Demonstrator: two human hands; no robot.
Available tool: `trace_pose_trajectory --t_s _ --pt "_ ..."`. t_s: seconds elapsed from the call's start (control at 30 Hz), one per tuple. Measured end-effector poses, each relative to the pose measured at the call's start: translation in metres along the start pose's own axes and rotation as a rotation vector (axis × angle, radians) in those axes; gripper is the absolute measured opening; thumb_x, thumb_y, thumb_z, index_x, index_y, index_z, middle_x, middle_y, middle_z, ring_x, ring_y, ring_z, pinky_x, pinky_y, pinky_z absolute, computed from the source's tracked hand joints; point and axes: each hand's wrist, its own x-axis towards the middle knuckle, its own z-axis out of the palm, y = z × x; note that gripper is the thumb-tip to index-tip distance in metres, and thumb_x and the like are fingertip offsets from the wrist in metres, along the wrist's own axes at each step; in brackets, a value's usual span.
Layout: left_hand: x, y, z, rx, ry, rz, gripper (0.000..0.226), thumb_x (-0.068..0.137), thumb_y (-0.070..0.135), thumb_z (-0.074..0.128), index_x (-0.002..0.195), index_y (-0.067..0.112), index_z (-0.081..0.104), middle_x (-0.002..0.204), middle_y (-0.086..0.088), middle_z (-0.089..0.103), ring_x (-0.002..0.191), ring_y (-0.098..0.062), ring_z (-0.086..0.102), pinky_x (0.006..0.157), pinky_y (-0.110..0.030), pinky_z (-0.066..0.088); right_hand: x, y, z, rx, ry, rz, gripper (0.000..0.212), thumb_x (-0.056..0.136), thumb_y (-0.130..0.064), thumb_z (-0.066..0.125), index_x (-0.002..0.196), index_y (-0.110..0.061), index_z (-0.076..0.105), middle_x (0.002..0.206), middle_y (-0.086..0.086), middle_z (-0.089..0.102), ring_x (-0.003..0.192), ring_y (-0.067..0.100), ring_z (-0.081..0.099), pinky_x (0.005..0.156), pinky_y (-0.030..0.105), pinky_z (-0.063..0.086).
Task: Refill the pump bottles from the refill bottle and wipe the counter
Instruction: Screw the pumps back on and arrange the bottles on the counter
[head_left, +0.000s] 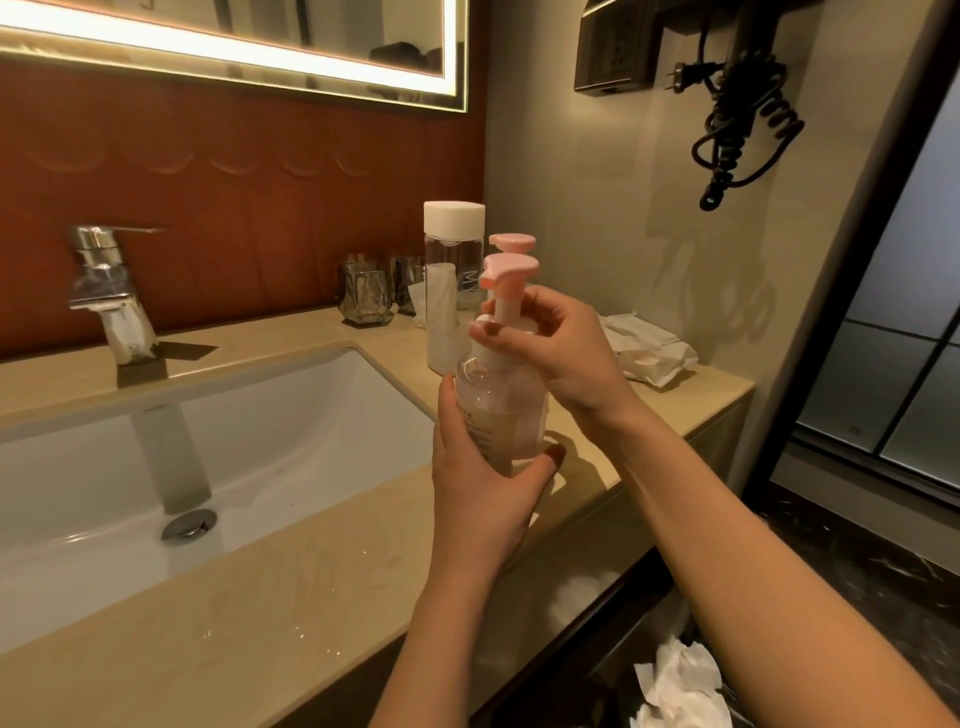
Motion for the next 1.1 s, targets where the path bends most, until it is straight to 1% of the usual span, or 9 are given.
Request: trace_pose_trajectory --t_s 0.07,0.23,0.37,0.43,0.5,0.67,0.83,0.97,1.1 --pt "0.000 0.000 0.001 0.008 0.001 -0.008 0.107 0.069 0.032 0.081 0.146 0.038 0.007 0.151 0.011 0.024 0.135 -0.012 0.029 0.098 -0.023 0.033 0.001 0.000 0.007 -0.091 0.054 -0.005 0.048 0.072 -0.030 0.077 0.113 -0.019 0.054 0.102 -0.008 0.060 0.091 0.006 0.058 0.067 0.011 0.048" --pt "0.000 0.003 0.001 0.002 0.002 -0.032 0.108 0.069 0.033 0.081 0.148 0.034 0.007 0.152 0.009 0.023 0.137 -0.014 0.028 0.106 -0.031 0.034 0.007 -0.007 0.010 -0.347 0.026 0.017 0.068 0.069 -0.045 0.076 0.124 -0.024 0.042 0.123 -0.003 0.049 0.109 0.012 0.047 0.086 0.028 0.044" --pt "-0.001 0.003 -0.001 -0.015 0.001 -0.005 0.104 0.069 0.032 0.081 0.145 0.039 0.010 0.147 0.012 0.029 0.130 -0.008 0.032 0.096 -0.020 0.034 0.003 -0.014 0.001 -0.186 -0.182 0.062 0.037 0.089 -0.037 0.057 0.120 -0.020 0.047 0.115 -0.008 0.051 0.098 0.001 0.050 0.081 0.021 0.044" --pt "-0.001 0.003 -0.001 -0.013 0.006 0.014 0.102 0.070 0.033 0.080 0.144 0.041 0.010 0.145 0.013 0.029 0.123 -0.003 0.032 0.093 -0.019 0.034 0.002 -0.011 -0.008 -0.085 -0.293 0.082 0.031 0.093 -0.036 0.051 0.122 -0.025 0.052 0.121 -0.012 0.052 0.105 -0.001 0.049 0.078 0.015 0.040" --pt "-0.002 0.004 -0.001 -0.009 0.008 0.019 0.100 0.072 0.034 0.078 0.144 0.041 0.009 0.147 0.013 0.028 0.122 -0.001 0.030 0.093 -0.019 0.033 0.002 -0.008 -0.013 -0.041 -0.321 0.094 0.030 0.087 -0.038 0.052 0.116 -0.032 0.056 0.128 -0.012 0.053 0.113 0.002 0.049 0.084 0.015 0.040" --pt "-0.001 0.001 0.000 -0.010 0.012 0.014 0.095 0.076 0.031 0.076 0.145 0.039 0.011 0.148 0.012 0.029 0.131 -0.010 0.033 0.092 -0.018 0.033 0.003 -0.008 -0.018 -0.041 -0.259 0.089 0.025 0.086 -0.023 0.062 0.111 -0.021 0.064 0.118 -0.007 0.064 0.108 0.005 0.057 0.086 0.017 0.045" --pt "0.000 -0.001 0.000 -0.018 0.019 0.016 0.094 0.076 0.028 0.077 0.145 0.040 0.014 0.146 0.012 0.032 0.131 -0.010 0.034 0.099 -0.023 0.037 0.004 -0.009 -0.010 -0.128 -0.093 0.018 0.033 0.073 -0.027 0.076 0.104 -0.019 0.065 0.100 -0.009 0.066 0.096 0.006 0.061 0.079 0.017 0.049" --pt "0.000 -0.002 0.001 -0.028 0.023 0.004 0.093 0.075 0.029 0.076 0.145 0.040 0.015 0.146 0.011 0.034 0.131 -0.012 0.037 0.104 -0.037 0.043 0.005 -0.008 0.002 -0.274 0.033 -0.064 0.051 0.068 -0.036 0.080 0.109 -0.026 0.051 0.103 -0.009 0.058 0.094 0.007 0.056 0.074 0.017 0.046" --pt "0.001 -0.002 0.002 -0.034 0.023 -0.006 0.095 0.075 0.031 0.077 0.145 0.037 0.014 0.147 0.011 0.032 0.133 -0.013 0.035 0.106 -0.039 0.040 0.006 -0.006 0.005 -0.340 -0.041 0.029 0.070 0.069 -0.042 0.077 0.126 -0.022 0.043 0.121 -0.004 0.051 0.108 0.012 0.050 0.087 0.028 0.045"
